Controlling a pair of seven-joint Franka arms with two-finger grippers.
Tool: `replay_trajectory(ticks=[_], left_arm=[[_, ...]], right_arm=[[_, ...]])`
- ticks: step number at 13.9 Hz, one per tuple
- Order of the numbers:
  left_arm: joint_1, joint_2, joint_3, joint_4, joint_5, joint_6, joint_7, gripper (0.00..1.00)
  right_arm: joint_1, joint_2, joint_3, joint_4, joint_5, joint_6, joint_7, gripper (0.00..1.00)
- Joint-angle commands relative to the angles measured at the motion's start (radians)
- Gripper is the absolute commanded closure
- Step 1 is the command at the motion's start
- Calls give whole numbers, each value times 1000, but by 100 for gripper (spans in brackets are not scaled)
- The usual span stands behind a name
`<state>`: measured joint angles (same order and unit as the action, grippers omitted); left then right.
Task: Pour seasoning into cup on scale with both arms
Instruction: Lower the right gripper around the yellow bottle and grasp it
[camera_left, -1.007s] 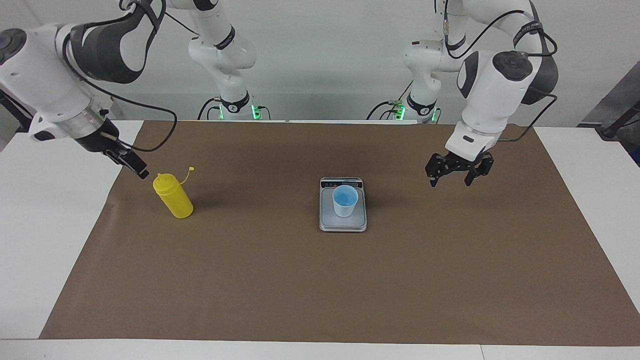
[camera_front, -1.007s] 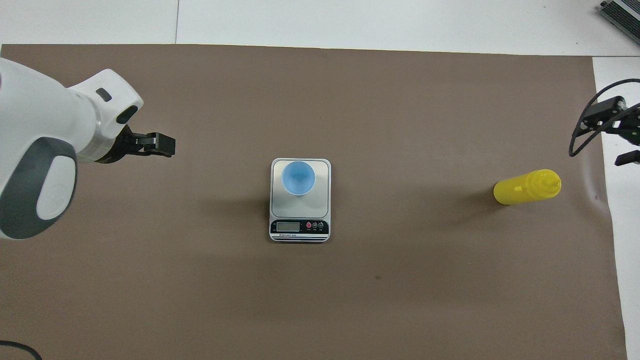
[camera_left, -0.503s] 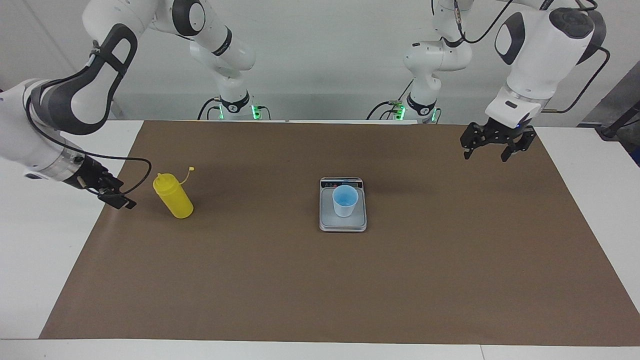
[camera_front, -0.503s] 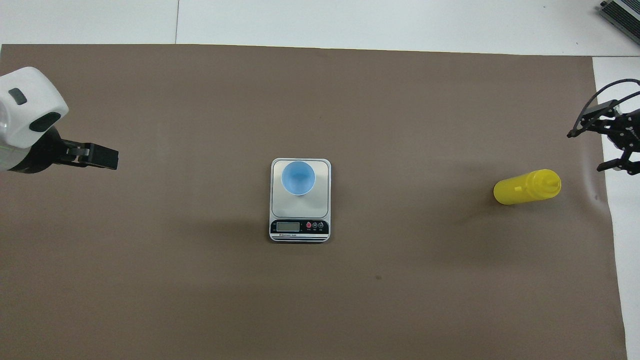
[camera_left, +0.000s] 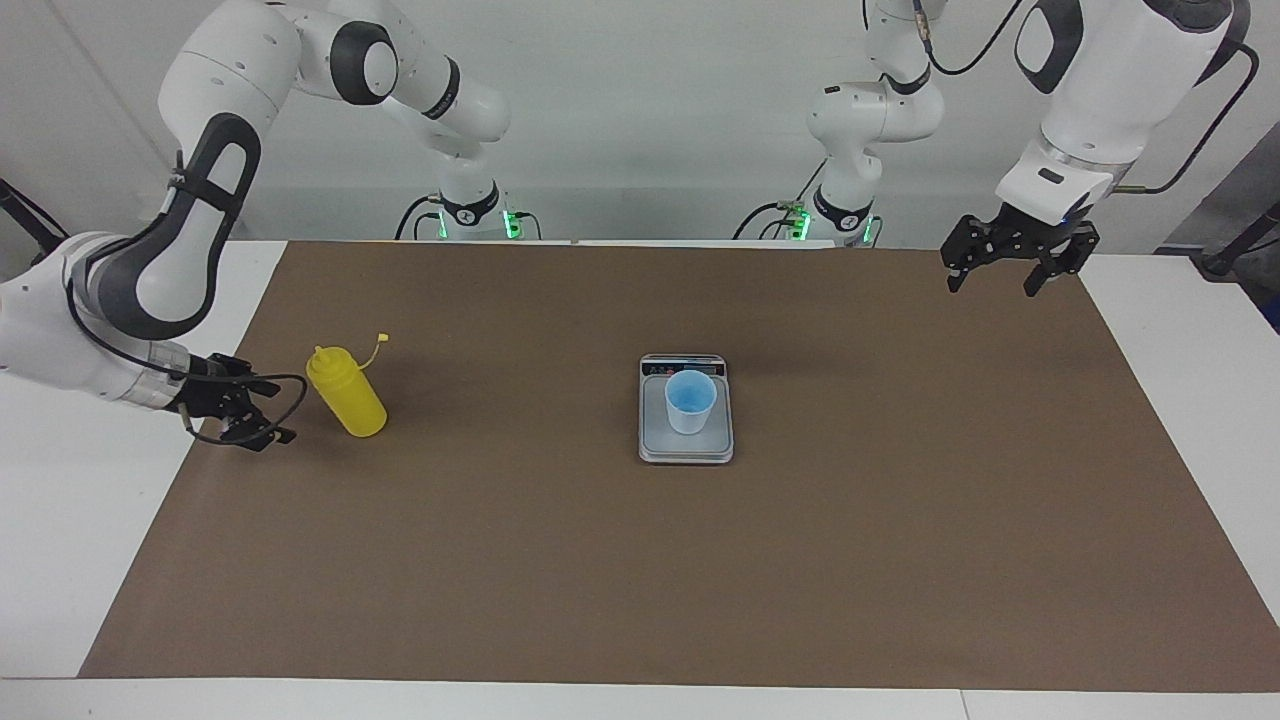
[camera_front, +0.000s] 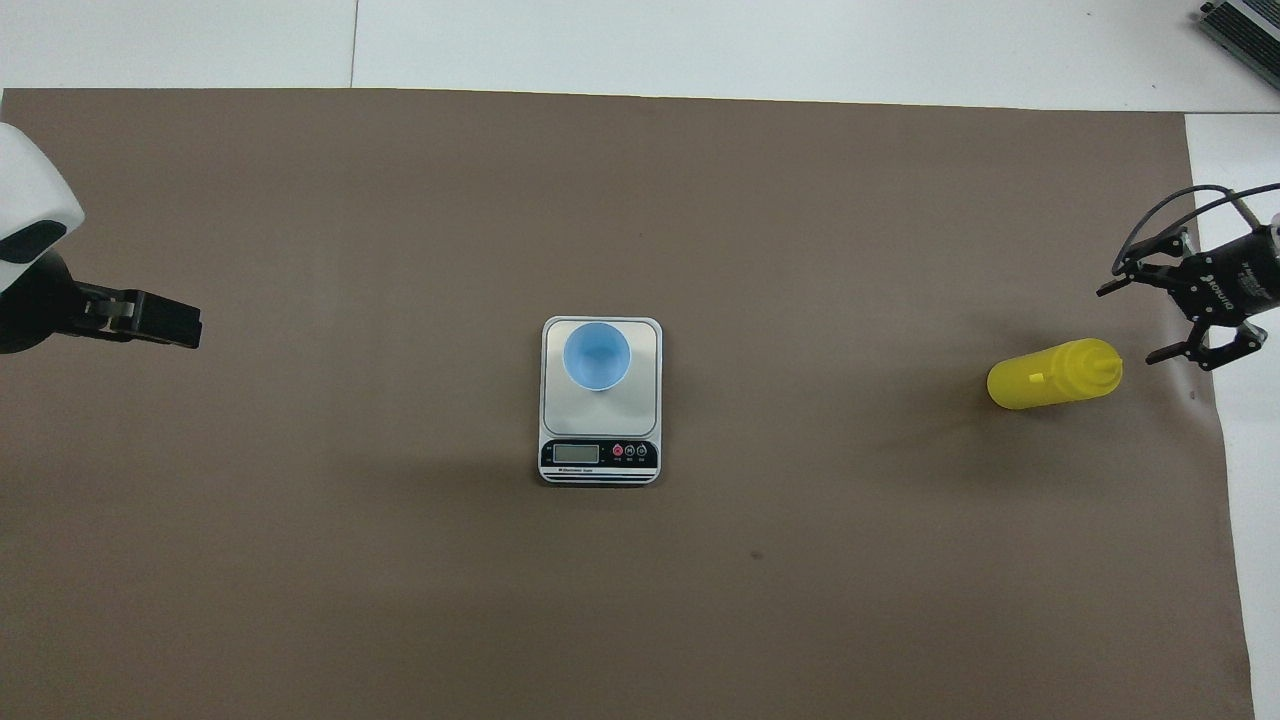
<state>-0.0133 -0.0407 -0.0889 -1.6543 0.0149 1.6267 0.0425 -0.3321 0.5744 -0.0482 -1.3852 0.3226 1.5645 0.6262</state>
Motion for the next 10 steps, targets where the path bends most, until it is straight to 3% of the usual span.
replay_trajectory(ticks=[1, 6, 10], left_arm=[[18, -28, -8, -32, 5, 21, 20, 0], [18, -30, -8, -35, 3, 16, 34, 0], [21, -30, -8, -35, 3, 7, 37, 0]], right_arm=[[-8, -11, 5, -92, 73, -1, 41, 0], [-13, -62, 5, -214, 145, -15, 99, 0], [-25, -76, 5, -235, 199, -76, 115, 0]])
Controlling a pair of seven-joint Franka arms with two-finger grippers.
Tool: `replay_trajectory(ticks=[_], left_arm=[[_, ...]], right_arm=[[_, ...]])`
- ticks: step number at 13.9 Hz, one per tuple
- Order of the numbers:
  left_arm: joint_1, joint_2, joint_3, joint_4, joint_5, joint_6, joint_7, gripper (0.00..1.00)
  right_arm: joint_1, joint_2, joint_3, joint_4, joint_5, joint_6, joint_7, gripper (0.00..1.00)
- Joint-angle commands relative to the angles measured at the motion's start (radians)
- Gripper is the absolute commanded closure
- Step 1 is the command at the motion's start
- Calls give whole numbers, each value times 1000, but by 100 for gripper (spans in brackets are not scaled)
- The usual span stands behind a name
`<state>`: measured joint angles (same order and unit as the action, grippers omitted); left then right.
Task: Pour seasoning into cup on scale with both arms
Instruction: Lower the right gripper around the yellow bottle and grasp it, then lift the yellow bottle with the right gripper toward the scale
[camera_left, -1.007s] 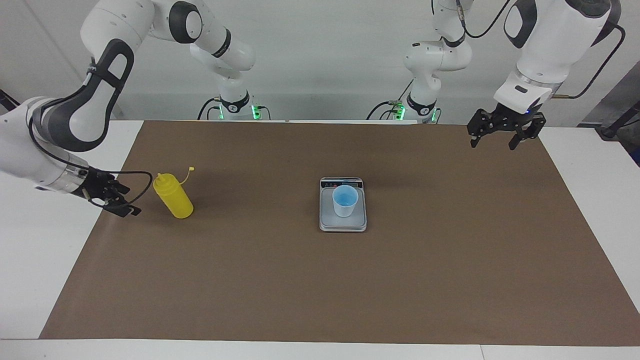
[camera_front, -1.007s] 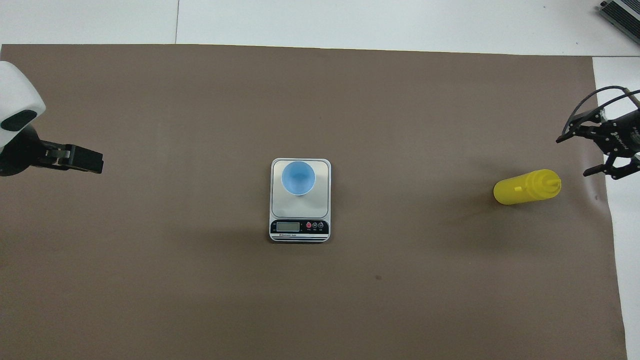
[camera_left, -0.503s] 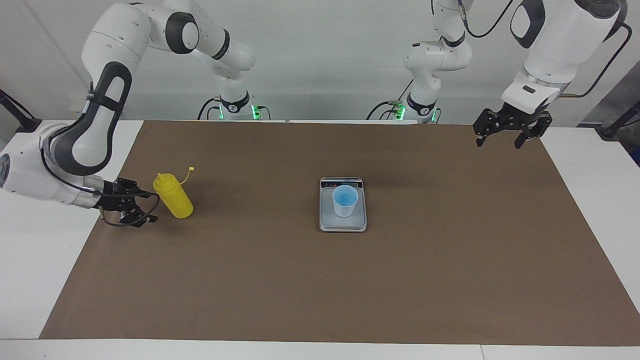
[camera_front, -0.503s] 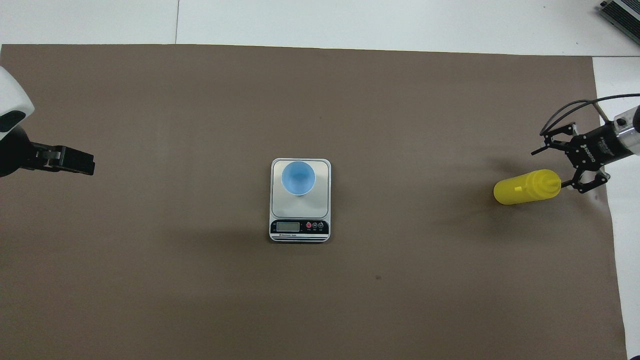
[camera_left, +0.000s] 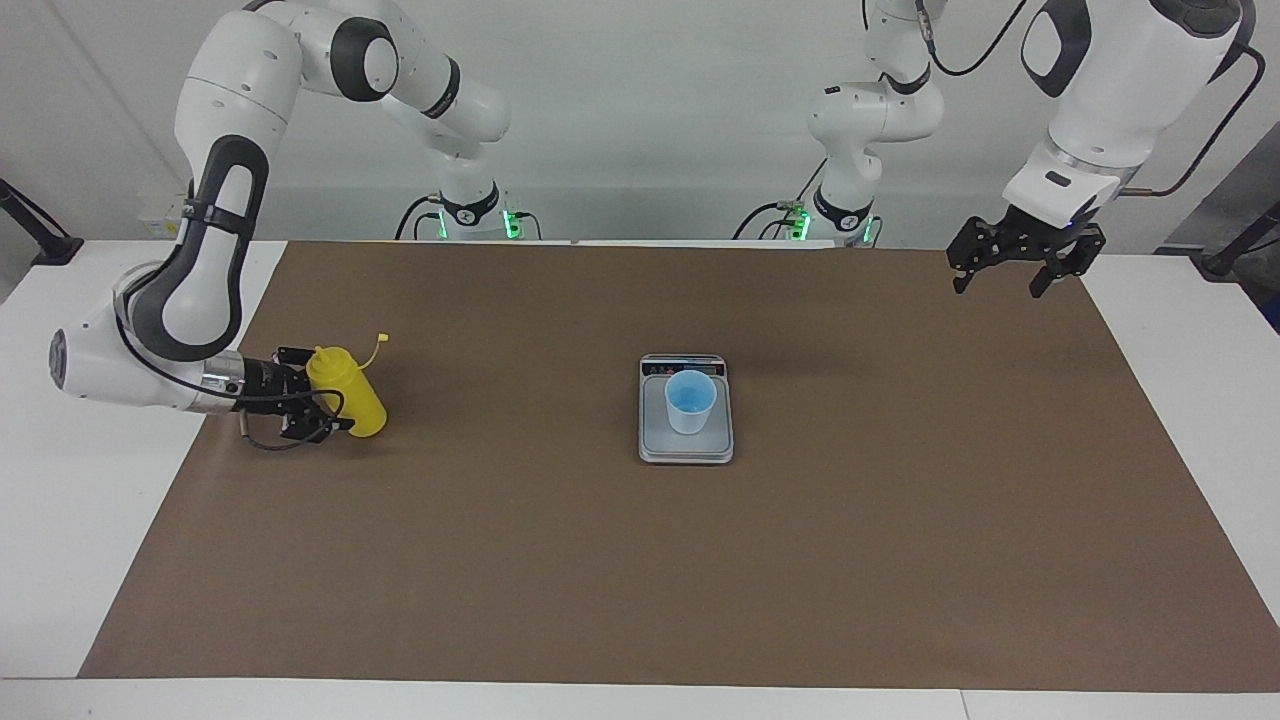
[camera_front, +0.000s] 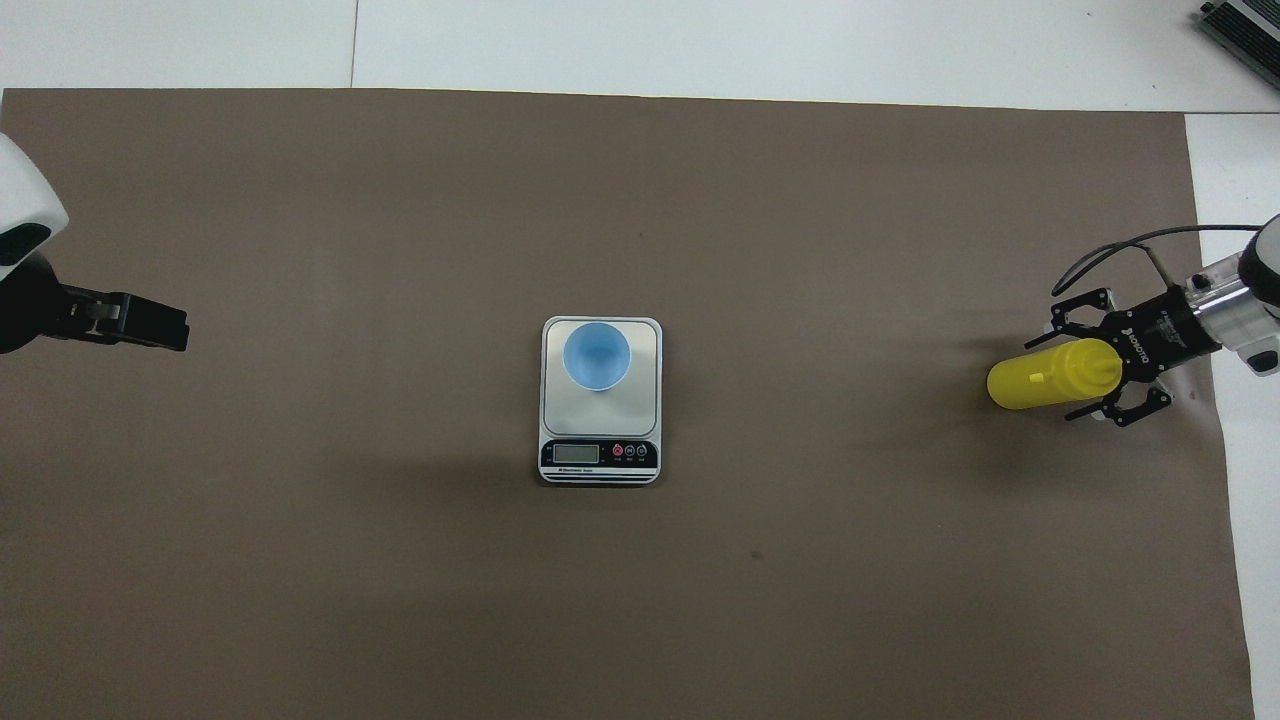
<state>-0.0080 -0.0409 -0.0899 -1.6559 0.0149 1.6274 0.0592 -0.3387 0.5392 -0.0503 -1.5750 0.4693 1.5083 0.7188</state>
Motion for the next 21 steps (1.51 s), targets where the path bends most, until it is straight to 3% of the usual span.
replay_trajectory(ticks=[1, 3, 4, 7, 13, 16, 20, 21], left_arm=[[16, -31, -5, -35, 4, 6, 21, 0], [17, -28, -7, -28, 4, 6, 21, 0], [19, -24, -7, -18, 4, 5, 19, 0], [22, -19, -5, -4, 0, -3, 19, 0], [22, -8, -16, 31, -6, -40, 11, 0], [126, 13, -111, 60, -10, -47, 11, 0], [100, 15, -111, 61, -7, -58, 11, 0], [61, 10, -67, 56, -3, -57, 11, 0]], right_arm=[[-28, -45, 7, -57, 84, -29, 31, 2], [-26, -48, 7, -56, 98, -28, 36, 83], [-25, -48, 7, -53, 98, -23, 56, 100], [-7, -82, 18, -40, 98, 36, 215, 100], [136, -185, 15, -42, 89, 225, 545, 100], [197, -203, 12, -34, 75, 323, 670, 100], [315, -206, 13, -8, -52, 479, 878, 100], [358, -206, 12, -7, -96, 512, 928, 100]])
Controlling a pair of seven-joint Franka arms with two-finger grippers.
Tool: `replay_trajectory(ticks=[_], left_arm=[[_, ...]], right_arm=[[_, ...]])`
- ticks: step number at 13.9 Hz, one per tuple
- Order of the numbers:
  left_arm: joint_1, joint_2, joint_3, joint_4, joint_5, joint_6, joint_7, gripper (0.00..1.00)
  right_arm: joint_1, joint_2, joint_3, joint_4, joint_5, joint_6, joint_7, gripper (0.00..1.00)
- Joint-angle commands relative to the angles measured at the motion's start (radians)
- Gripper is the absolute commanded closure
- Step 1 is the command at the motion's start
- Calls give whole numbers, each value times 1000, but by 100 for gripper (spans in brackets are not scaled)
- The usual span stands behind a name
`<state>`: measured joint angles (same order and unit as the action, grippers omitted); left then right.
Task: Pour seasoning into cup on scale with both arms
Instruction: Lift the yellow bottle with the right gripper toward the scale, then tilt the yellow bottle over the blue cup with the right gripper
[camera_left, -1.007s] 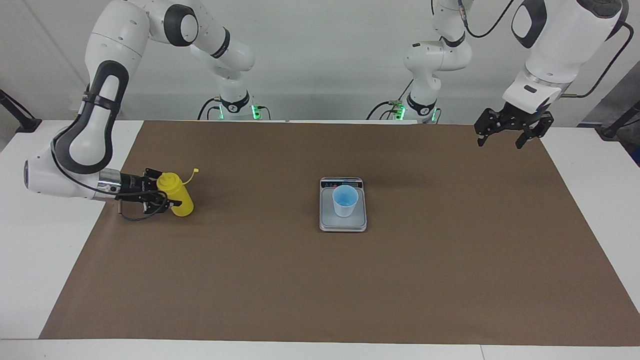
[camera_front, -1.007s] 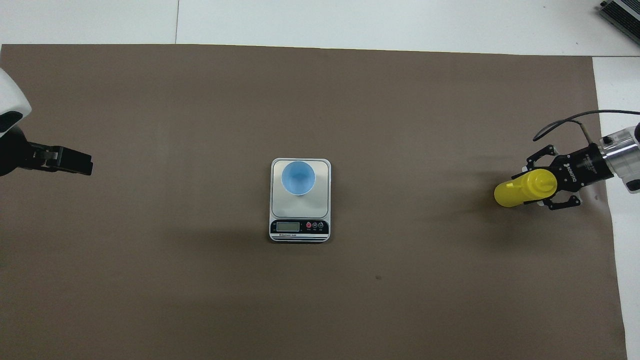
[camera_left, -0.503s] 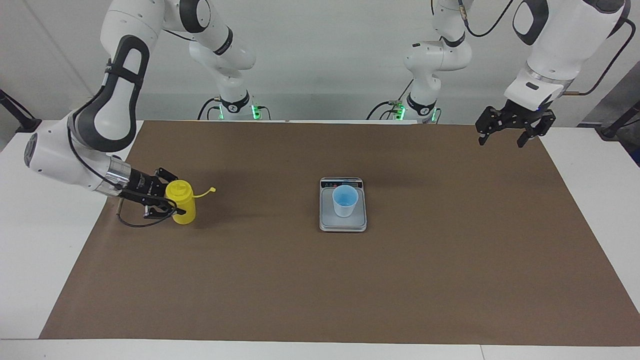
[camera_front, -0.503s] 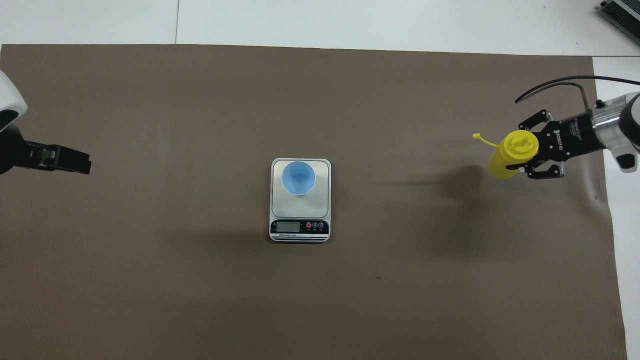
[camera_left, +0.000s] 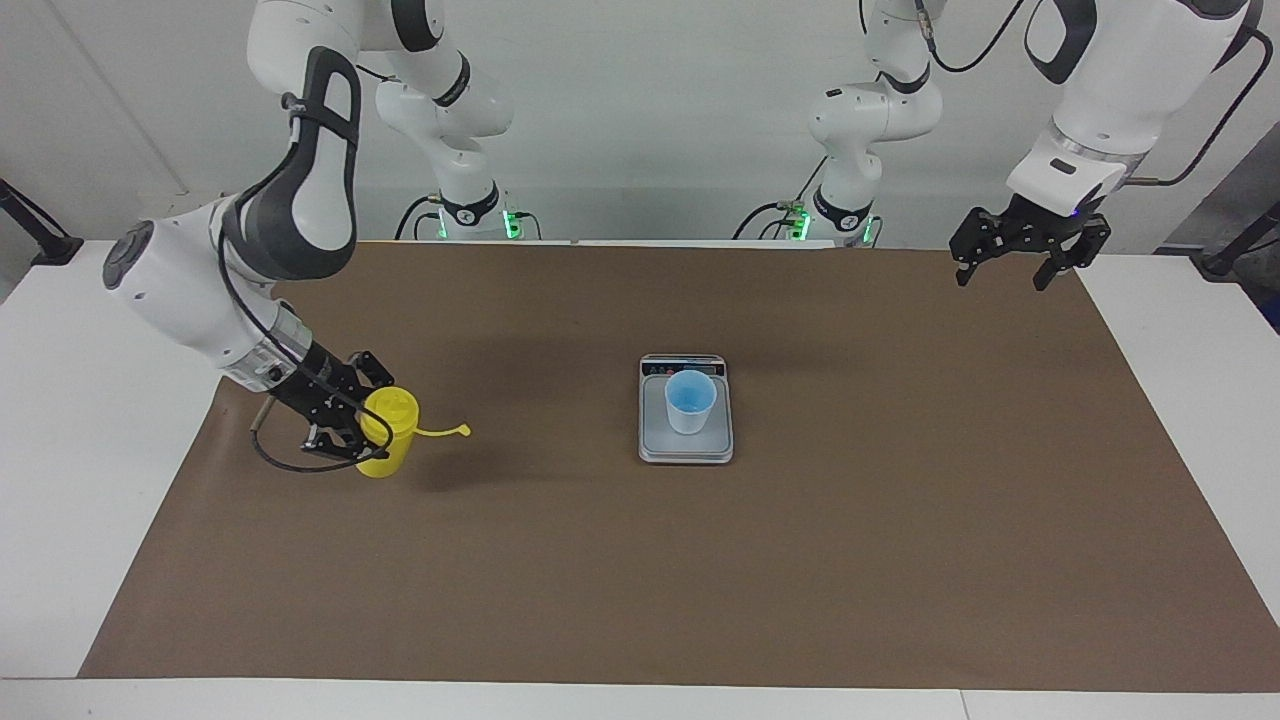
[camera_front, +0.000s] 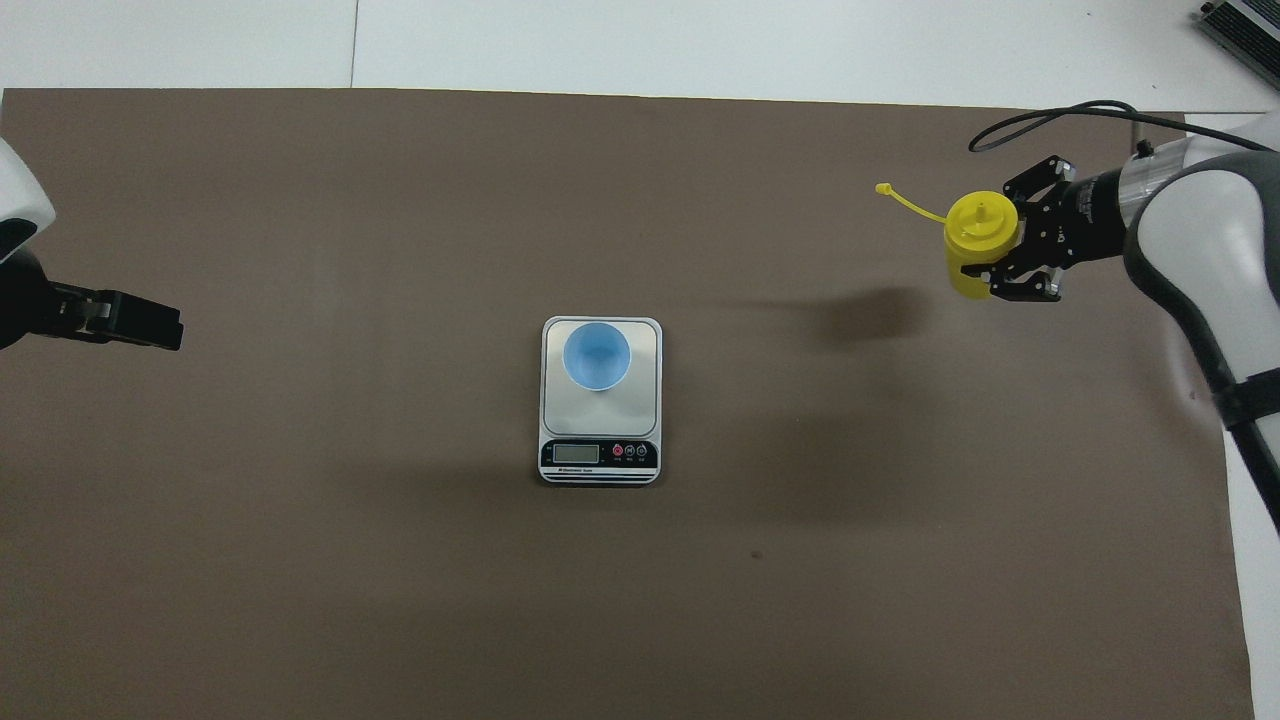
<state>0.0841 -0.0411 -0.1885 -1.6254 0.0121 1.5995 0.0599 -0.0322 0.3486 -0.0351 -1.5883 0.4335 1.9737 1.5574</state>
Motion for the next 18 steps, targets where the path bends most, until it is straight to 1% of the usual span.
replay_trajectory(ticks=[1, 3, 5, 6, 8, 9, 10, 12, 14, 16, 18], left_arm=[[-40, 7, 58, 22, -4, -26, 8, 0], [-18, 7, 49, 24, -6, -27, 11, 0], [-18, 4, 49, 22, -6, -29, 12, 0], [-21, 0, 50, 16, -8, -29, 9, 0], [-17, -8, 56, 15, -11, -26, 11, 0], [-17, -8, 61, 16, -11, -21, 12, 0], [-17, -6, 64, 16, -18, -18, 12, 0], [-17, -8, 64, 15, -27, -16, 15, 0], [-20, -8, 63, 13, -50, -13, 9, 0], [-17, -8, 63, 15, -52, -13, 11, 0], [-18, -8, 63, 10, -51, -10, 20, 0]], right_arm=[[95, -14, -3, 8, -124, 66, 140, 100], [164, -13, -2, 7, -243, 123, 249, 100], [213, -11, -5, 8, -297, 135, 288, 100], [244, -11, -5, 8, -355, 146, 309, 100], [323, -8, -2, 8, -509, 157, 352, 100], [357, -5, -3, 8, -550, 158, 377, 100], [383, -2, -3, 8, -588, 158, 404, 100], [429, 9, 0, 8, -718, 180, 493, 100], [468, 24, -2, 8, -794, 180, 559, 100], [514, 43, 0, 8, -908, 169, 636, 100], [550, 65, 0, 14, -991, 169, 732, 100]])
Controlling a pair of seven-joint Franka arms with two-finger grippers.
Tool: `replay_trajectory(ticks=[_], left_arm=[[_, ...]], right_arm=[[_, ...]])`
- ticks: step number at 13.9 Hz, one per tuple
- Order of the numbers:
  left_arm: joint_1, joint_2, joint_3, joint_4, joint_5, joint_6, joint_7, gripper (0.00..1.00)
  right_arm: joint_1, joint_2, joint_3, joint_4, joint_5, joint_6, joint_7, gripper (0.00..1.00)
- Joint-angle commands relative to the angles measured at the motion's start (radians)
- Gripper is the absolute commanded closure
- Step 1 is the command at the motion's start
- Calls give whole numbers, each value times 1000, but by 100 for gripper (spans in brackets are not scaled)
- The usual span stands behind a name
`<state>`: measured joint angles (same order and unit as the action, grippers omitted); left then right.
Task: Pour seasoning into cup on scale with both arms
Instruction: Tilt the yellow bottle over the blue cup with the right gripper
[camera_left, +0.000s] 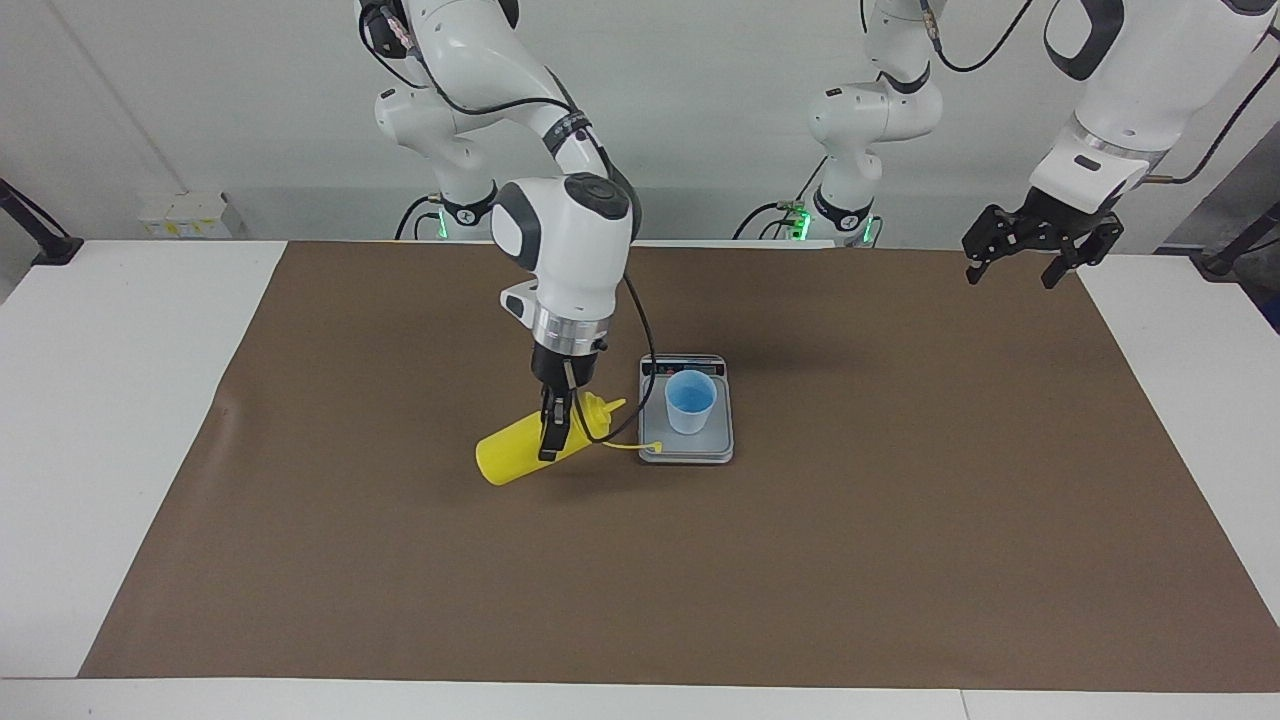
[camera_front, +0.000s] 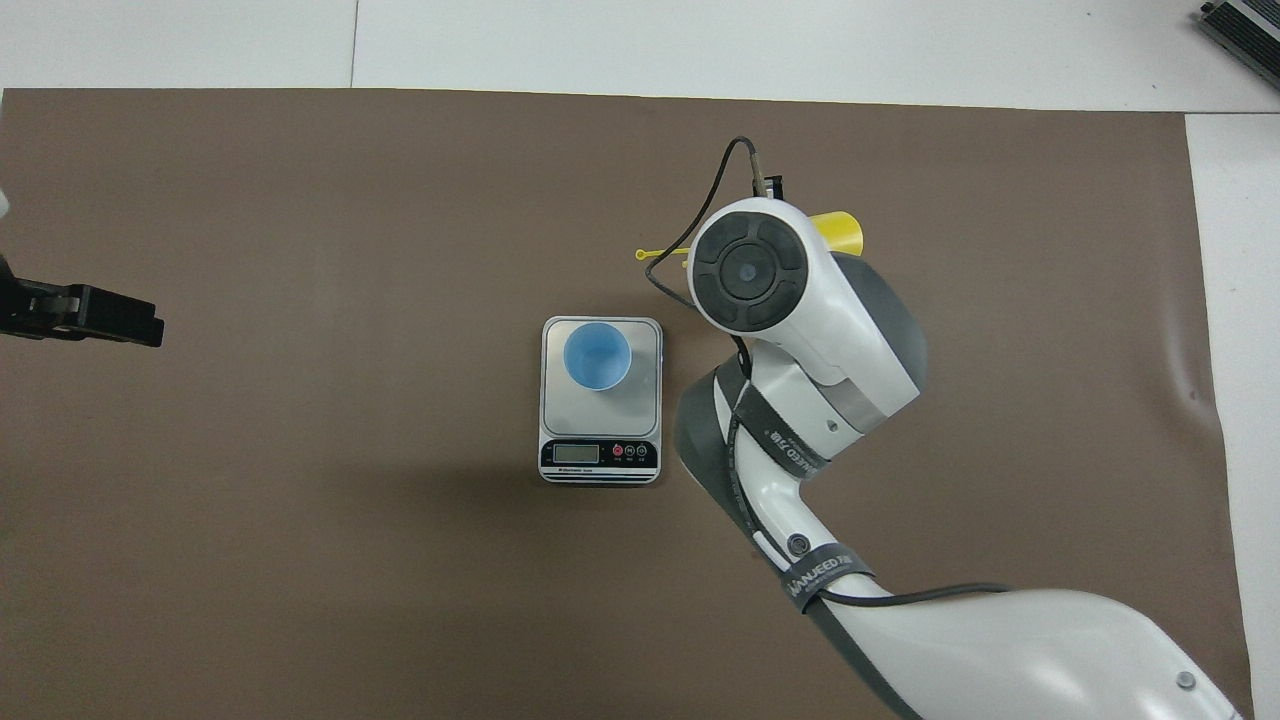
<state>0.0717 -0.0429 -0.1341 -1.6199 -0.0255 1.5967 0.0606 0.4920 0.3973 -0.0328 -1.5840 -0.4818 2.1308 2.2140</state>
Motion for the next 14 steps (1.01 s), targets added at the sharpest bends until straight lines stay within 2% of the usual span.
replay_trajectory(ticks=[1, 3, 6, 10, 14], left_arm=[[-7, -8, 8, -1, -13, -8, 18, 0], [-16, -17, 8, -15, -11, -8, 18, 0], [-20, -22, 8, -31, -11, 9, 16, 0], [-21, -25, 7, -35, -10, 15, 15, 0], [-21, -25, 7, -37, -10, 19, 15, 0]], right_arm=[[51, 41, -4, 42, -111, -3, 110, 100], [92, 78, -2, 76, -190, -51, 133, 100], [115, 75, -1, 76, -314, -77, 133, 100], [157, 80, -1, 71, -399, -98, 144, 100], [188, 89, 1, 53, -550, -109, 154, 100]])
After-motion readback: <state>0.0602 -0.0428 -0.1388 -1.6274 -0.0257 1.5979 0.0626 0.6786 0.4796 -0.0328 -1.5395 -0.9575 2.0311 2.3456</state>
